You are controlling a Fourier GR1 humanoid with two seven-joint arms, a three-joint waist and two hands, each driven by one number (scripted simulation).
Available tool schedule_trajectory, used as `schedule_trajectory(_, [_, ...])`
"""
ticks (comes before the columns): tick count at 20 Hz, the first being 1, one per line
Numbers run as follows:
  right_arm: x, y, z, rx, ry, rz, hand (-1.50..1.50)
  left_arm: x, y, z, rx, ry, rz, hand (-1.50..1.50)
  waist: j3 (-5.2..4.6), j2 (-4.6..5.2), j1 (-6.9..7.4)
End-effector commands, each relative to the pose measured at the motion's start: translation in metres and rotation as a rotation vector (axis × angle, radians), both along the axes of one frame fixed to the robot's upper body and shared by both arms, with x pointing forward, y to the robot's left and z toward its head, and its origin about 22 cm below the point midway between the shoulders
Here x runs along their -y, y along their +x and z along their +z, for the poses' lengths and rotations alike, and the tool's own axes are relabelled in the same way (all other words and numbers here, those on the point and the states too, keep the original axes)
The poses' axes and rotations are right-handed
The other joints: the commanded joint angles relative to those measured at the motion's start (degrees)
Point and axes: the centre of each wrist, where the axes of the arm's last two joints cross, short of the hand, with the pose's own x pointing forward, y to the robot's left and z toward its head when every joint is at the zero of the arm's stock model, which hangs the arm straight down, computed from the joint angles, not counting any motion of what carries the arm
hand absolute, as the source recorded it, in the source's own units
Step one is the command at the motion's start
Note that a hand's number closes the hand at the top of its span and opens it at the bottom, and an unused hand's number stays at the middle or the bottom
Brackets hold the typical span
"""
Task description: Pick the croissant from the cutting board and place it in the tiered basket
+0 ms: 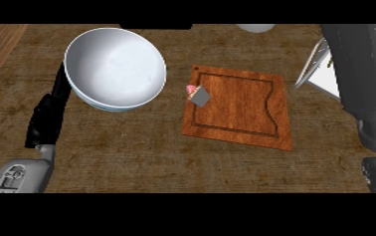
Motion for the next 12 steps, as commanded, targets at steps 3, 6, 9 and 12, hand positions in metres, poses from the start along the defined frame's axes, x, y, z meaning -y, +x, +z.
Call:
schedule_trajectory(3, [0.051, 0.012, -0.008, -0.095, -0.134, -0.090, 1.50, 0.007, -0.006, -0.004, -0.005, -0.002, -0.025, 0.00, -0.06, 0.23, 0.58])
schedule_trajectory(6, [0.068, 0.012, -0.014, -0.191, -0.234, -0.174, 1.50, 0.005, 0.003, -0.005, -0.001, 0.001, 0.004, 0.00, -0.09, 0.18, -0.16])
schedule_trajectory(9, [0.101, 0.011, -0.034, -0.251, -0.313, -0.243, 1.50, -0.006, -0.003, 0.004, -0.024, 0.002, 0.001, 0.00, -0.04, 0.15, 0.24])
schedule_trajectory(12, [0.120, 0.008, -0.017, -0.233, -0.315, -0.276, 1.50, -0.006, -0.007, 0.005, -0.015, -0.003, -0.025, 0.00, -0.05, 0.10, 0.40])
